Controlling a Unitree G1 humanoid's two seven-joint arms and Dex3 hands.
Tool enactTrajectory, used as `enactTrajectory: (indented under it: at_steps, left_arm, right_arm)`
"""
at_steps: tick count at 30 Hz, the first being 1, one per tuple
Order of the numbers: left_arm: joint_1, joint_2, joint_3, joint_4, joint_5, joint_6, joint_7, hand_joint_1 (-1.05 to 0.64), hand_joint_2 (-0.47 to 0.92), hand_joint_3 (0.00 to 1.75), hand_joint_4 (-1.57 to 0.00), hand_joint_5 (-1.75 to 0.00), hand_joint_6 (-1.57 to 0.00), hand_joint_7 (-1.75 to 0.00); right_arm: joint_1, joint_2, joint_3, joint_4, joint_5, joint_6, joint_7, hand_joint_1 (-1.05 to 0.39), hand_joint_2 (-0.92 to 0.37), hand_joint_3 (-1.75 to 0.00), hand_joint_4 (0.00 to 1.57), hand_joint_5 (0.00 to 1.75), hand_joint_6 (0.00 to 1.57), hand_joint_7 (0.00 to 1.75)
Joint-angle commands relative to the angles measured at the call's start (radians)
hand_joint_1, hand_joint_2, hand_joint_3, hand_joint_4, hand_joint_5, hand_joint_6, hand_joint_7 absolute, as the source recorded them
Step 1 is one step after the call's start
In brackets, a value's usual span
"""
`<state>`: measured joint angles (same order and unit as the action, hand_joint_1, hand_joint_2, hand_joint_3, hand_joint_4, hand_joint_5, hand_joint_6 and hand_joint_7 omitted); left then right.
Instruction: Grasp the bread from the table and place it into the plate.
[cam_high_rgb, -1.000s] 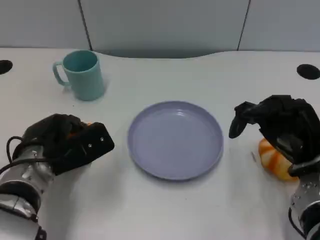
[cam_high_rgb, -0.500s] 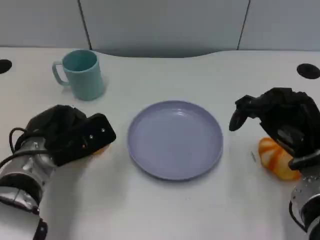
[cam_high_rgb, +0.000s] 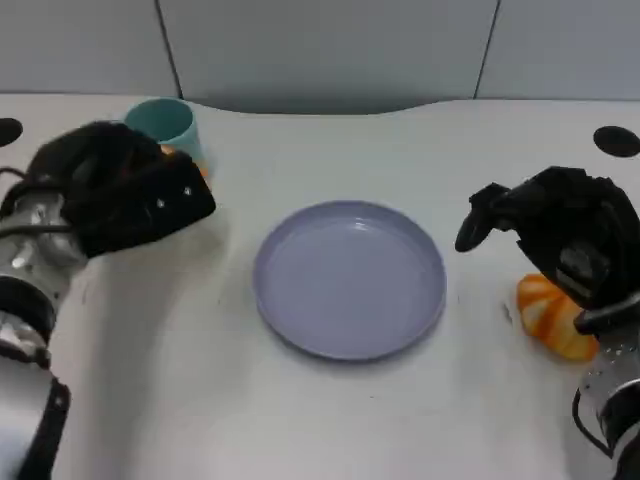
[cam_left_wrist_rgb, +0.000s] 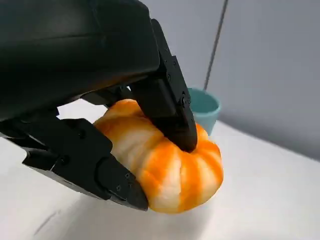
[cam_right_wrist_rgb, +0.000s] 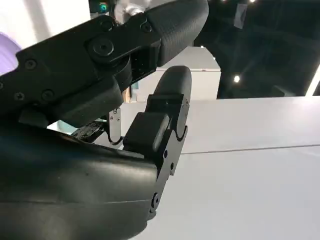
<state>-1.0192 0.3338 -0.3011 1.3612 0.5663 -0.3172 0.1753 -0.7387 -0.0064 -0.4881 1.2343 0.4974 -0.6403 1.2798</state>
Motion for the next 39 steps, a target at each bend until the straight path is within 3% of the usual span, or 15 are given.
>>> enactTrajectory:
  at_steps: [1, 12, 18, 26, 32, 39]
  left_arm:
    - [-0.054, 0.037, -0.007, -0.016, 0.003, -0.030, -0.016, -0.05, 0.77, 0.00, -1.02, -0.43, -1.16, -0.05]
    - [-0.068, 0.048, -0.006, -0.022, -0.009, -0.083, 0.011, -0.10, 0.75, 0.00, -1.10, -0.53, -1.21, -0.06]
    - [-0.070, 0.017, -0.005, -0.024, -0.016, -0.089, 0.006, -0.07, 0.76, 0.00, -1.03, -0.53, -1.20, -0.05]
    - [-0.118, -0.123, -0.006, -0.038, -0.030, -0.137, -0.018, -0.07, 0.77, 0.01, -1.04, -0.59, -1.19, -0.04]
    - [-0.145, -0.216, -0.053, -0.042, 0.004, -0.192, 0.006, -0.16, 0.77, 0.00, -1.03, -0.75, -1.23, -0.06]
    - [-0.153, -0.254, -0.075, -0.039, 0.011, -0.200, 0.011, -0.16, 0.76, 0.00, -1.02, -0.84, -1.24, -0.06]
  right_arm:
    - [-0.020, -0.010, -0.003, 0.004, -0.002, 0.005, -0.015, -0.38, -0.87, 0.00, 0.75, 1.19, 1.04, 0.26]
    - [-0.034, -0.010, -0.007, 0.014, -0.010, -0.026, 0.003, -0.40, -0.87, 0.00, 0.77, 1.13, 1.05, 0.24]
    - [-0.030, -0.007, -0.006, 0.008, -0.012, -0.030, -0.010, -0.39, -0.87, 0.00, 0.77, 1.17, 1.06, 0.24]
    - [-0.030, -0.008, -0.004, 0.001, -0.011, -0.024, -0.003, -0.39, -0.86, 0.00, 0.74, 1.18, 1.05, 0.23]
    - [-0.026, -0.002, -0.004, -0.002, -0.015, -0.051, -0.012, -0.39, -0.86, 0.00, 0.75, 1.19, 1.06, 0.23]
    - [-0.027, 0.003, -0.006, -0.001, -0.011, -0.077, -0.014, -0.42, -0.86, 0.00, 0.77, 1.20, 1.08, 0.24]
